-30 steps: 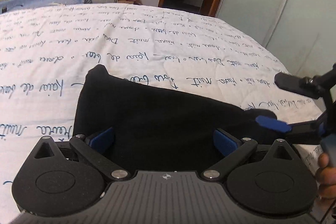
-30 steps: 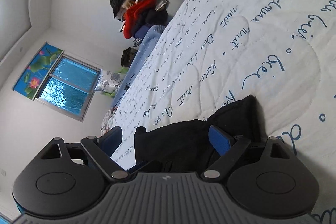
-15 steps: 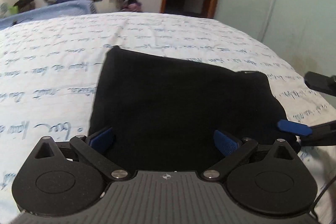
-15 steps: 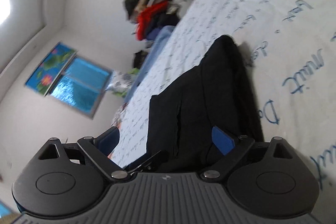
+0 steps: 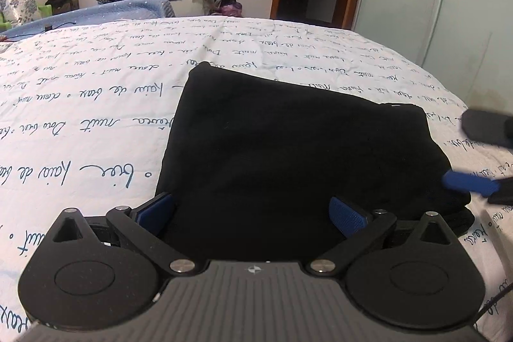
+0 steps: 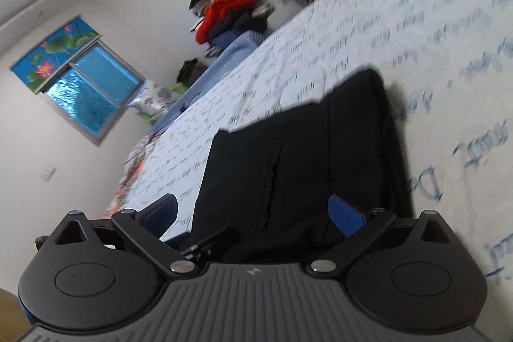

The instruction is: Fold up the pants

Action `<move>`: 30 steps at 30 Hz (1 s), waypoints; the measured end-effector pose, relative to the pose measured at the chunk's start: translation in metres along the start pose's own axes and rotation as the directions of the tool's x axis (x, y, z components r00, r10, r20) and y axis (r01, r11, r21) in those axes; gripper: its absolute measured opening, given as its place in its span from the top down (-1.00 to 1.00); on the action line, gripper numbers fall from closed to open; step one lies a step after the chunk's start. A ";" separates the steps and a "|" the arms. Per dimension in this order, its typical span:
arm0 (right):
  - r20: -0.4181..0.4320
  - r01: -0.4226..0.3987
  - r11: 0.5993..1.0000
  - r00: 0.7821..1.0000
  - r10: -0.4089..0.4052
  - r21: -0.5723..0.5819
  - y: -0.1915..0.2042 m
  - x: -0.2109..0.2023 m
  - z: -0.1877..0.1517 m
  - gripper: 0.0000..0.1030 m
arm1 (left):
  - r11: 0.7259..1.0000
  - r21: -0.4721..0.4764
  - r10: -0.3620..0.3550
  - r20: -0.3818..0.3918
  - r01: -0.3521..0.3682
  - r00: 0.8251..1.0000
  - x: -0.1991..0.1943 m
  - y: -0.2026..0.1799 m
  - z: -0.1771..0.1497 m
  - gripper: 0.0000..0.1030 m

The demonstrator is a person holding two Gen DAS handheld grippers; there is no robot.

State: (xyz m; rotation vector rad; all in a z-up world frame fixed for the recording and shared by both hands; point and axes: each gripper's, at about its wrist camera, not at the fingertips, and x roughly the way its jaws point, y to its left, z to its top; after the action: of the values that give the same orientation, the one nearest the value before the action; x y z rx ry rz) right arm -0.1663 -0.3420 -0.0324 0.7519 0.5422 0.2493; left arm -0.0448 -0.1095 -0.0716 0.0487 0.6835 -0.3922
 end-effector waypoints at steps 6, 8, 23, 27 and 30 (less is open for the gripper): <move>0.020 0.101 0.983 0.995 -0.099 -0.154 0.024 -0.005 -0.011 -0.96 | 1.000 -0.006 0.018 0.006 -0.018 1.000 -0.006 -0.002 -0.001 -1.00; 0.008 0.100 0.987 0.995 -0.100 -0.122 0.020 -0.004 -0.018 -0.96 | 1.000 -0.017 0.023 0.009 -0.023 1.000 -0.011 -0.001 -0.002 -1.00; 0.023 0.147 0.978 0.989 -0.145 -0.149 0.041 -0.035 -0.064 -0.96 | 0.998 0.002 0.062 0.034 -0.063 0.997 -0.078 -0.009 -0.036 -0.98; 0.105 0.268 0.934 0.963 -0.250 -0.237 0.061 -0.054 -0.086 -0.96 | 0.997 -0.016 0.083 0.043 -0.082 0.996 -0.103 -0.008 -0.051 -0.98; 0.166 0.336 0.894 0.940 -0.298 -0.298 0.073 -0.071 -0.107 -0.96 | 0.996 -0.031 0.089 0.053 -0.087 0.995 -0.124 -0.005 -0.064 -0.98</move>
State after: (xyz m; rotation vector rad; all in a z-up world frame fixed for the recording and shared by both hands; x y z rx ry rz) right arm -0.2860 -0.2567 -0.0191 0.3473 0.4902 -0.0137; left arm -0.1732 -0.0617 -0.0440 0.0404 0.6308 -0.2980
